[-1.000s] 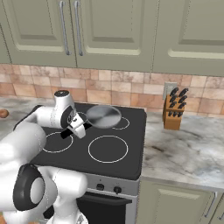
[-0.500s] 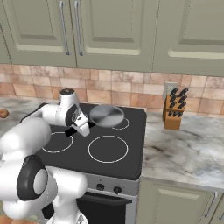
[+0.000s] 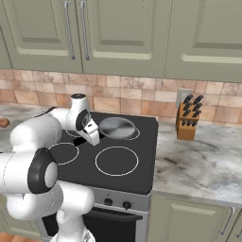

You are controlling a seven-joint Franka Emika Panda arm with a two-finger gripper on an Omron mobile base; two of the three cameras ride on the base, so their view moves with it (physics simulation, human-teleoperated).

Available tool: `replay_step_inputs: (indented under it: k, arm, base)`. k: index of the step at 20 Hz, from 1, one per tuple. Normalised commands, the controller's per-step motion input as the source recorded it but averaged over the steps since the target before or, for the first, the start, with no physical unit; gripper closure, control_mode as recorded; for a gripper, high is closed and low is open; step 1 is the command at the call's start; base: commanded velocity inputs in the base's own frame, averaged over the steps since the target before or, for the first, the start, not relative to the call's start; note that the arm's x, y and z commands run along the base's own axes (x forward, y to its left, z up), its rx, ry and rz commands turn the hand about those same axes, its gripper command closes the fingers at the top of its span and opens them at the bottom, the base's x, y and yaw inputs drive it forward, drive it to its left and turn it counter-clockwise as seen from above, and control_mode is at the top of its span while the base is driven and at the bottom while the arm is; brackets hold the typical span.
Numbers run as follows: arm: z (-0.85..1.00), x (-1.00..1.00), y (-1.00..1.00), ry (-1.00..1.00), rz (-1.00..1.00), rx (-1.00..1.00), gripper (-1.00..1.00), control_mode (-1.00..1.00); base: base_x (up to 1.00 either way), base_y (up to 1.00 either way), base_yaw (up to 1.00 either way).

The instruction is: Place the pan on the rear right burner on the stove. Then place the tomato and the onion in the pan and turn on the rear right burner.

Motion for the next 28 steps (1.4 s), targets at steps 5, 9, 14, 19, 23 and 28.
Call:
replay_step_inputs:
  k: [5, 9, 14, 19, 23, 28]
  arm:
    - [0.00, 0.23, -0.11, 0.07, 0.00, 0.00, 1.00, -1.00]
    - [0.00, 0.22, -0.14, 0.05, 0.00, 0.00, 1.00, -1.00]
    - [-0.04, 0.22, -0.12, 0.06, 0.00, 0.00, 1.00, -1.00]
    - [-0.12, 0.27, -0.09, 0.09, 0.00, 0.00, 1.00, -1.00]
    - [-0.21, 0.36, -0.07, 0.12, 0.00, 0.00, 1.00, -1.00]
    - [-0.23, 0.41, -0.04, 0.12, 0.00, 0.00, 1.00, -1.00]
  base:
    - [0.00, 0.00, 0.00]
    - [0.00, 0.00, 0.00]
    - [0.00, 0.00, 0.00]
    - [0.00, 0.00, 0.00]
    - [0.00, 0.00, 0.00]
    - [0.00, 0.00, 0.00]
